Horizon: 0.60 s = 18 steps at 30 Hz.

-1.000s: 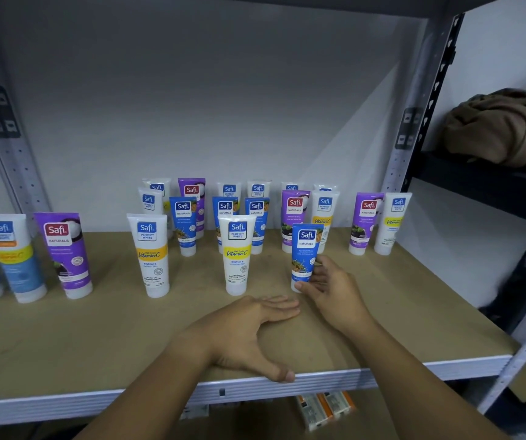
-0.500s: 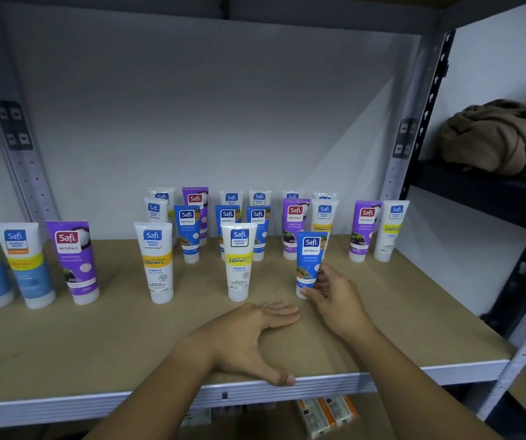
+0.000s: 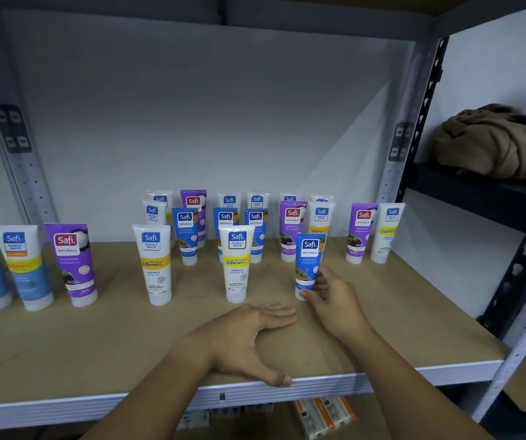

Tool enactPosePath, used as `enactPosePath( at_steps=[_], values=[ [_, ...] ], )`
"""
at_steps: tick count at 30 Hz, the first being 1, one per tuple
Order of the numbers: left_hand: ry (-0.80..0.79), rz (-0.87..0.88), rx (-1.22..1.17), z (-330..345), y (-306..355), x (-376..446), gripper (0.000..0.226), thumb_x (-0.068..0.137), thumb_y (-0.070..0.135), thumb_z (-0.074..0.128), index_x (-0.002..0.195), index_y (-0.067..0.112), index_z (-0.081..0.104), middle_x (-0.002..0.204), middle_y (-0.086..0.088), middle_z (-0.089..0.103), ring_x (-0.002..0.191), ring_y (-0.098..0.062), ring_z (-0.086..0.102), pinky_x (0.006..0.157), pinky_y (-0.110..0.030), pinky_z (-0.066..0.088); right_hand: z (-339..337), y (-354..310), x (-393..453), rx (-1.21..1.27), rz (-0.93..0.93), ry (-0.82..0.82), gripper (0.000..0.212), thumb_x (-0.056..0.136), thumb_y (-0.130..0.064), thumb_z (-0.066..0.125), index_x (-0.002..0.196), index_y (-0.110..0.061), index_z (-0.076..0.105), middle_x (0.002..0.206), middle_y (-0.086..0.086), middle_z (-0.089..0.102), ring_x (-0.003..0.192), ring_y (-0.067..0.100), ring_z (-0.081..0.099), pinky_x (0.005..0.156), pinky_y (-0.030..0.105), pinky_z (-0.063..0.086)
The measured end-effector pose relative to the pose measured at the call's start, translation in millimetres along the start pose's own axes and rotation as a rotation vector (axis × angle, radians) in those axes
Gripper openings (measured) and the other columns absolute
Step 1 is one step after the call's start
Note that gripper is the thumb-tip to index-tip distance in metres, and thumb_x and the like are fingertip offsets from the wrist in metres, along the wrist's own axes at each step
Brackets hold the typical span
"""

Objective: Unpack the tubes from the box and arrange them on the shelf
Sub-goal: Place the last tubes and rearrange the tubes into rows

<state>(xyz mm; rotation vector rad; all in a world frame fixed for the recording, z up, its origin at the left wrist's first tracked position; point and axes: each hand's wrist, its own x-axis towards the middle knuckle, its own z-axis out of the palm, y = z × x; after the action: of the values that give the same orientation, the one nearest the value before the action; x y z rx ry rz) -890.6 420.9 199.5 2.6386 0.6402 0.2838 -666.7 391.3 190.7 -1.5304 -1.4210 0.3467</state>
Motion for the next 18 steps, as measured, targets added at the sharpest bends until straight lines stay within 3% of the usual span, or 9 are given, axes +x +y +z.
enactPosePath(
  at_steps=[5, 9, 13, 15, 18],
  values=[
    [0.009, 0.004, 0.004, 0, 1, 0, 0.104, 0.065, 0.071, 0.074, 0.152, 0.037, 0.031, 0.158, 0.026, 0.022, 0.142, 0.016, 0.014, 0.123, -0.03, 0.02, 0, 1, 0, 0.033, 0.018, -0.007, 0.042, 0.081, -0.006, 0.076, 0.119, -0.016, 0.06, 0.104, -0.006, 0.07, 0.088, -0.012, 0.064, 0.079, 0.006, 0.049],
    [0.012, 0.008, 0.014, 0, 2, 0, 0.104, 0.065, 0.07, 0.074, 0.153, 0.036, 0.03, 0.158, 0.026, 0.022, 0.143, 0.016, 0.012, 0.123, -0.03, 0.019, 0, 0, 0, 0.077, 0.032, 0.002, 0.048, 0.079, -0.008, 0.079, 0.122, -0.016, 0.059, 0.106, -0.004, 0.072, 0.091, -0.005, 0.067, 0.087, 0.019, 0.055],
    [0.048, -0.001, 0.035, -3, 8, -8, 0.1, 0.066, 0.077, 0.069, 0.151, 0.037, 0.033, 0.156, 0.028, 0.028, 0.141, 0.017, 0.018, 0.121, -0.025, 0.022, -6, -9, -5, 0.152, 0.074, -0.01, 0.07, 0.077, -0.01, 0.081, 0.136, -0.024, 0.046, 0.109, -0.006, 0.067, 0.095, -0.002, 0.066, 0.084, 0.012, 0.051],
    [0.101, -0.017, 0.071, -10, 13, -17, 0.088, 0.073, 0.075, 0.065, 0.148, 0.037, 0.04, 0.151, 0.027, 0.037, 0.137, 0.015, 0.029, 0.118, -0.019, 0.027, -14, -20, -7, 0.147, 0.095, 0.044, 0.077, 0.075, -0.019, 0.083, 0.141, -0.024, 0.043, 0.112, -0.005, 0.066, 0.103, 0.006, 0.065, 0.093, 0.023, 0.052],
    [0.171, -0.036, 0.159, -34, 17, -31, 0.056, 0.087, 0.059, 0.062, 0.136, 0.032, 0.057, 0.136, 0.019, 0.059, 0.123, 0.007, 0.05, 0.106, -0.014, 0.038, -35, -45, -4, 0.094, 0.02, 0.14, 0.054, 0.078, -0.024, 0.081, 0.121, -0.034, 0.051, 0.102, -0.017, 0.063, 0.099, 0.002, 0.061, 0.094, 0.031, 0.05]
  ],
)
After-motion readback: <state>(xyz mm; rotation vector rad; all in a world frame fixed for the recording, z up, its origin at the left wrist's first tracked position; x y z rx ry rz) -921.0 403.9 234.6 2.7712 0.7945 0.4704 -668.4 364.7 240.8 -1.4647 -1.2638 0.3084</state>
